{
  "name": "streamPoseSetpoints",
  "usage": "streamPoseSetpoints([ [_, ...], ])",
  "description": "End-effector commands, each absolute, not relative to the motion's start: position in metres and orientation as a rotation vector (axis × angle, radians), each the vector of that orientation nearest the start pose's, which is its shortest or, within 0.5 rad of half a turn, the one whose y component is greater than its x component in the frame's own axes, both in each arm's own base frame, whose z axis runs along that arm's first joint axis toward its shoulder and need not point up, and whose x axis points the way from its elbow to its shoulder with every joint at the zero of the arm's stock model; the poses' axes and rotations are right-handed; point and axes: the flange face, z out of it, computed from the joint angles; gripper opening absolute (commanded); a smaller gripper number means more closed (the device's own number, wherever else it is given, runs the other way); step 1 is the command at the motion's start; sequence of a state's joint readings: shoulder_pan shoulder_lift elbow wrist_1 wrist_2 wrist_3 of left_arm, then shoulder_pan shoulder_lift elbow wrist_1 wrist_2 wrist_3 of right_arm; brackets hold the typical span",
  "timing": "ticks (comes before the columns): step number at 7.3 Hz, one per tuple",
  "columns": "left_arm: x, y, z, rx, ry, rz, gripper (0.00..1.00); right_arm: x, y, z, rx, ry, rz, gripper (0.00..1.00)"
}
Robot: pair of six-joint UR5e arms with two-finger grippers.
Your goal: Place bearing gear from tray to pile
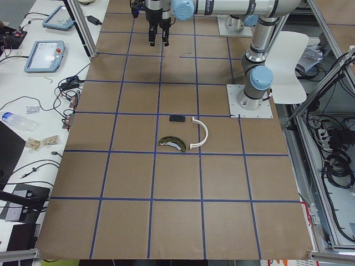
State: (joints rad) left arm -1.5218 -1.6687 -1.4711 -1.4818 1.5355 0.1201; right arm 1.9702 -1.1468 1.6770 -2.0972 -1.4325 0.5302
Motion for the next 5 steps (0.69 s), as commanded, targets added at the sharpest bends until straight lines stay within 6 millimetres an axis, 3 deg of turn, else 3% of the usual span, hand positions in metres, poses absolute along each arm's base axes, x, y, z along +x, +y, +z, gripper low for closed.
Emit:
streamPoseSetpoints([
  [1, -0.110, -0.548, 0.496, 0.114, 3.164, -0.148, 1.00, 0.401, -0.495, 0.223, 0.244, 3.000, 0.116, 0.12],
  [3, -0.112, -0.546, 0.493, 0.102, 3.164, -0.135, 1.00, 0.399, -0.492, 0.208, 0.186, 2.955, -0.026, 1.00],
  [4, -0.115, -0.547, 0.484, 0.111, 3.170, -0.109, 1.00, 0.389, -0.501, 0.212, 0.199, 2.947, -0.051, 1.00],
  [5, -0.121, -0.547, 0.451, 0.112, 3.175, -0.005, 1.00, 0.377, -0.511, 0.220, 0.096, 2.957, -0.092, 1.00],
])
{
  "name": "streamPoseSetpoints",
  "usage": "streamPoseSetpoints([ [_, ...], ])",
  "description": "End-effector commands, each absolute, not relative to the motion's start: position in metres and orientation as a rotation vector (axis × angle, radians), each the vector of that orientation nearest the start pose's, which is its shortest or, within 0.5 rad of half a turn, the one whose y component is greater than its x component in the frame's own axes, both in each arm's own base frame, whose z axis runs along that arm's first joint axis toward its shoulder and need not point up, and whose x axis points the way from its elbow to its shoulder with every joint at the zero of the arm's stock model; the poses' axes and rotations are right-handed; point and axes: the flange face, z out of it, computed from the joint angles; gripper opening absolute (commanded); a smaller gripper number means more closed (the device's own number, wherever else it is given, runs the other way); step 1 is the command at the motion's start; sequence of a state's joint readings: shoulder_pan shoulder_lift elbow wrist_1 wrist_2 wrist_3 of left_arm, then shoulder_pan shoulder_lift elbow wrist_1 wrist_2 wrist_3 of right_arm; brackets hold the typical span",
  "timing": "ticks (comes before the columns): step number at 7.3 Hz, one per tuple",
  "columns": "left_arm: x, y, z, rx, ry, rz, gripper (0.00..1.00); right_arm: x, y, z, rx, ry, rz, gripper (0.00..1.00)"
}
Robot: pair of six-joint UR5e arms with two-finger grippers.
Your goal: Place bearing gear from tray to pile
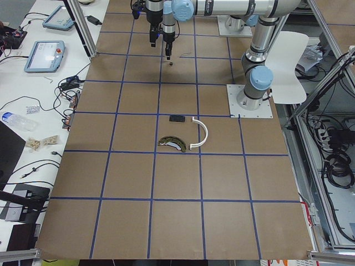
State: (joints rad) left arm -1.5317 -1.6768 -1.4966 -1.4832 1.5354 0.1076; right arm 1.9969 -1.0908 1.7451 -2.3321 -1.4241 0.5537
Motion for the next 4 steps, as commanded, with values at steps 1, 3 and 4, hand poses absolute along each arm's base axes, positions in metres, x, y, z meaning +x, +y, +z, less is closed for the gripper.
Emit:
streamPoseSetpoints([
  [1, -0.132, -0.537, 0.426, 0.104, 3.177, 0.034, 1.00, 0.352, -0.527, 0.232, 0.020, 2.960, -0.137, 1.00],
  [3, -0.208, -0.524, 0.381, 0.080, 3.181, -0.056, 1.00, 0.256, -0.562, 0.262, -0.115, 2.992, -0.125, 1.00],
  [4, -0.237, -0.519, 0.341, 0.033, 3.181, -0.021, 1.00, 0.181, -0.578, 0.275, -0.106, 3.033, -0.068, 1.00],
])
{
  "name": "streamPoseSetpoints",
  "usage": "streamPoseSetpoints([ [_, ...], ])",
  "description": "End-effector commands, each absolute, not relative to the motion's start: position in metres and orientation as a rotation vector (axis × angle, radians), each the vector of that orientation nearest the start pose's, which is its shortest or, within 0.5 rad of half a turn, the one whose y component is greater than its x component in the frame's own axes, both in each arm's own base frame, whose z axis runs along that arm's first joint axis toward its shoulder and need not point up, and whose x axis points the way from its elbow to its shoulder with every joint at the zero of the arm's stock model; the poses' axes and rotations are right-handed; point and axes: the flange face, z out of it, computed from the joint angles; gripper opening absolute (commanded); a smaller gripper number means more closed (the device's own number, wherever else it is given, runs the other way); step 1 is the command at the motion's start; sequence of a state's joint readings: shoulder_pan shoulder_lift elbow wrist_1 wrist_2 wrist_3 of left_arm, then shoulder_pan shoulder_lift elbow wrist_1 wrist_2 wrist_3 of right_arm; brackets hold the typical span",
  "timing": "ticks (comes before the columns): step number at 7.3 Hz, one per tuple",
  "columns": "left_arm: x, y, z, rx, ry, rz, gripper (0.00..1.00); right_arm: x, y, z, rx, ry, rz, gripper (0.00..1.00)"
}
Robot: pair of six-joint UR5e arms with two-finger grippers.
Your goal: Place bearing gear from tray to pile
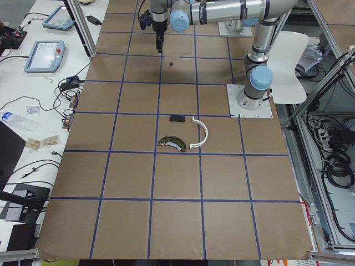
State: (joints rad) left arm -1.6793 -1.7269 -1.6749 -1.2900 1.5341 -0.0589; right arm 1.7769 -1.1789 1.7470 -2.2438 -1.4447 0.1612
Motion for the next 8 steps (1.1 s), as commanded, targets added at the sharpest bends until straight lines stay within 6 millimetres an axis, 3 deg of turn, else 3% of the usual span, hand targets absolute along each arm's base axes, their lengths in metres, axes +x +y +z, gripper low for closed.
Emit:
streamPoseSetpoints([
  [1, -0.258, -0.515, 0.307, 0.059, 3.178, -0.008, 1.00, 0.101, -0.592, 0.288, -0.139, 3.114, -0.083, 1.00],
  [3, -0.297, -0.502, 0.245, 0.054, 3.176, 0.011, 1.00, -0.015, -0.602, 0.302, -0.391, 3.129, -0.137, 1.00],
  [4, -0.301, -0.499, 0.223, 0.067, 3.165, 0.047, 1.00, -0.059, -0.603, 0.307, -0.544, 3.125, -0.151, 1.00],
  [6, -0.313, -0.494, 0.192, 0.094, 3.149, 0.124, 1.00, -0.135, -0.592, 0.308, -0.775, 3.109, -0.122, 1.00],
  [8, -0.324, -0.488, 0.173, 0.094, 3.153, 0.074, 1.00, -0.207, -0.570, 0.307, -1.001, 3.084, -0.049, 1.00],
])
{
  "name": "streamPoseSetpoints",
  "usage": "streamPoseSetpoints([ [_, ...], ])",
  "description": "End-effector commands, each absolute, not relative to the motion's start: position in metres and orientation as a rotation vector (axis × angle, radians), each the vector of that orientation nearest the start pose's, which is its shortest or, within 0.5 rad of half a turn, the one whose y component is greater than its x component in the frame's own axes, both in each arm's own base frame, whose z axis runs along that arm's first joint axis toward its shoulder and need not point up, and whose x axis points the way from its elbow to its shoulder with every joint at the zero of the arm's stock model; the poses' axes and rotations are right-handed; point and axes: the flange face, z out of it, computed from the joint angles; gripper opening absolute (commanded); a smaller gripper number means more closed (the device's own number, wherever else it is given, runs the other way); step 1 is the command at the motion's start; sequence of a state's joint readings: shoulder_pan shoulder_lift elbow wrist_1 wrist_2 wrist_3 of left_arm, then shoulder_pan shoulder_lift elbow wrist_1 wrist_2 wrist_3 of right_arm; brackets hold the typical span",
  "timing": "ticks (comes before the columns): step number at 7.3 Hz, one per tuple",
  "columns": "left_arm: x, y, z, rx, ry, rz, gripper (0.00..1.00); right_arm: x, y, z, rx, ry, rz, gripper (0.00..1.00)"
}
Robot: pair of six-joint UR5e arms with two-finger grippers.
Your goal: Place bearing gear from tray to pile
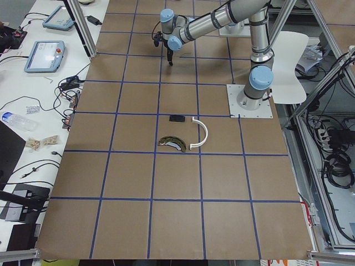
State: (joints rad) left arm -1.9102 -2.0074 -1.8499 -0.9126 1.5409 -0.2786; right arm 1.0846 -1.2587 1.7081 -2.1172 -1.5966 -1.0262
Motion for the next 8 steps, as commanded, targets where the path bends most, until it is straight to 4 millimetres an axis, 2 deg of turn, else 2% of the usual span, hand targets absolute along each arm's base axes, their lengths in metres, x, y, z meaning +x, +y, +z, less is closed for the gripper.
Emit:
streamPoseSetpoints([
  [1, -0.322, -0.484, 0.167, 0.108, 3.153, 0.066, 1.00, -0.235, -0.560, 0.306, -1.166, 3.030, -0.028, 1.00],
  [2, -0.320, -0.481, 0.163, 0.110, 3.148, 0.078, 1.00, -0.258, -0.551, 0.302, -1.292, 2.975, -0.010, 1.00],
  [3, -0.320, -0.481, 0.161, 0.113, 3.146, 0.082, 0.97, -0.288, -0.540, 0.291, -1.332, 2.940, 0.003, 1.00],
  [4, -0.319, -0.483, 0.162, 0.115, 3.147, 0.078, 0.62, -0.319, -0.527, 0.279, -1.345, 2.912, 0.011, 1.00],
  [5, -0.318, -0.487, 0.166, 0.127, 3.151, 0.065, 0.06, -0.333, -0.517, 0.275, -1.421, 2.865, 0.016, 1.00],
  [6, -0.318, -0.487, 0.167, 0.132, 3.152, 0.062, 0.00, -0.348, -0.509, 0.269, -1.446, 2.843, 0.023, 1.00],
  [8, -0.318, -0.488, 0.170, 0.133, 3.154, 0.053, 0.00, -0.374, -0.499, 0.234, -1.654, 2.677, 0.035, 1.00],
])
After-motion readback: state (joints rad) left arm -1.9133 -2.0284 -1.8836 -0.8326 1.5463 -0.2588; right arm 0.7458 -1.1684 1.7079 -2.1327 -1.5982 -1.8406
